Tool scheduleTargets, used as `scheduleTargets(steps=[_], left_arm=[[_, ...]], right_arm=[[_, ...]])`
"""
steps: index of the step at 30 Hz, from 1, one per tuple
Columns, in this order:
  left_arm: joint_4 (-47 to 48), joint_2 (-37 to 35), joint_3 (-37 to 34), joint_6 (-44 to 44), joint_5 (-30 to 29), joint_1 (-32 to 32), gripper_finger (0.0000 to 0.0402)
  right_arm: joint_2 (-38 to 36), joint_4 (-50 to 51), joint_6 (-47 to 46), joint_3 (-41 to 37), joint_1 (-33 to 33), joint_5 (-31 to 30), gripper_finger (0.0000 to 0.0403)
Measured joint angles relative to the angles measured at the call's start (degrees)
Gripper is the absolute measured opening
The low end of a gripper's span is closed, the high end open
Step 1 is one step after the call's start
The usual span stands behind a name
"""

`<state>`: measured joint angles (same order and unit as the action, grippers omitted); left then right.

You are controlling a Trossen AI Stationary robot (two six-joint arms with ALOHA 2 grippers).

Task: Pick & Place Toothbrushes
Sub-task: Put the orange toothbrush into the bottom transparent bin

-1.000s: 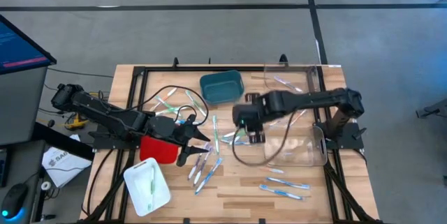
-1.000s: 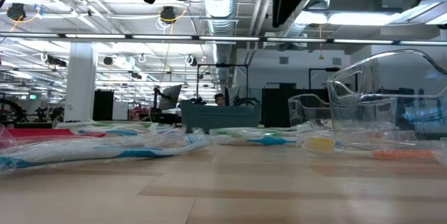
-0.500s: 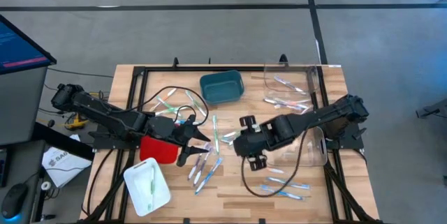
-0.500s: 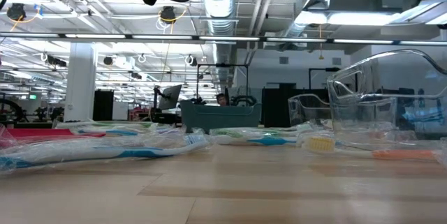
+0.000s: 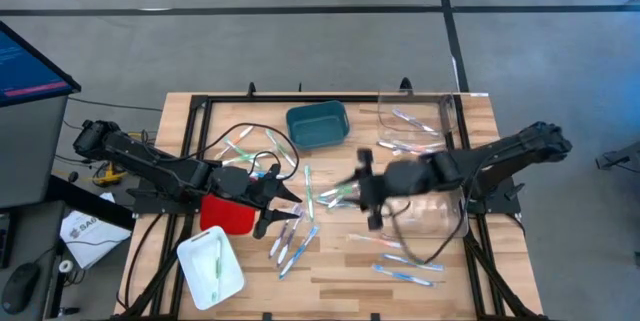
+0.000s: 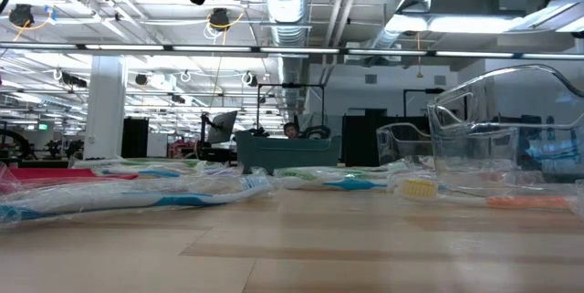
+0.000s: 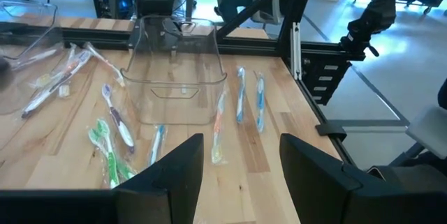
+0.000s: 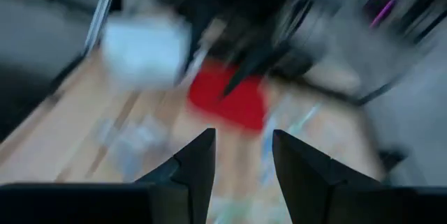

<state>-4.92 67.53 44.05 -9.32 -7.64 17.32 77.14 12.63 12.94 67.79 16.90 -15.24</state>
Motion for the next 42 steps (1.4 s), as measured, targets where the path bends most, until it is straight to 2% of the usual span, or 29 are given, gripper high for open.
scheduleTargets(steps=[3, 6, 10, 15, 18, 22, 26, 30, 32, 38, 42], left_arm=[[-0.45, 0.00, 0.00, 0.13, -0.02, -0.02, 0.0182], [-0.76, 0.00, 0.00, 2.73, -0.89, -0.02, 0.0182], [-0.71, 0.00, -0.71, 3.08, -5.96, -0.02, 0.0182], [1.45, 0.00, -2.29, 2.84, -17.53, -1.60, 0.0182], [5.33, 0.02, -3.76, 0.10, -18.01, -3.82, 0.0182], [14.01, 0.02, -4.56, -11.42, -17.91, -8.08, 0.0182], [20.51, 0.04, -4.59, -17.11, -18.02, -13.75, 0.0182], [17.83, 1.17, -4.57, -17.66, -16.22, -16.81, 0.0182], [14.06, 2.52, -4.59, -14.74, -13.36, -16.79, 0.0182], [-7.94, 11.76, -4.48, -1.26, 2.79, -14.12, 0.0182], [-19.66, 20.49, -4.42, 3.54, 6.32, -10.35, 0.0182]], right_arm=[[-3.68, -12.50, 3.38, -4.47, -2.05, 0.37, 0.0138], [-5.77, -18.63, 3.10, -6.96, -3.68, 2.68, 0.0139], [-6.27, -17.49, 2.22, -7.92, -4.43, 5.71, 0.0137], [-7.66, -15.51, 2.45, -7.89, -3.22, 6.36, 0.0138], [-7.83, -14.25, 3.40, -7.86, -2.63, 6.39, 0.0139], [-8.39, -13.26, 3.57, -7.83, -2.31, 6.33, 0.0137], [-8.25, -12.61, 3.57, -7.87, -2.29, 6.34, 0.0135], [-8.28, -11.68, 3.48, -7.87, -2.29, 6.33, 0.0136], [-8.28, -11.09, 2.77, -7.87, -2.23, 6.29, 0.0137], [-8.42, -10.51, 2.06, -7.87, -1.06, 6.27, 0.0134], [-9.18, -12.14, 2.15, -7.72, 0.38, 6.19, 0.0136]])
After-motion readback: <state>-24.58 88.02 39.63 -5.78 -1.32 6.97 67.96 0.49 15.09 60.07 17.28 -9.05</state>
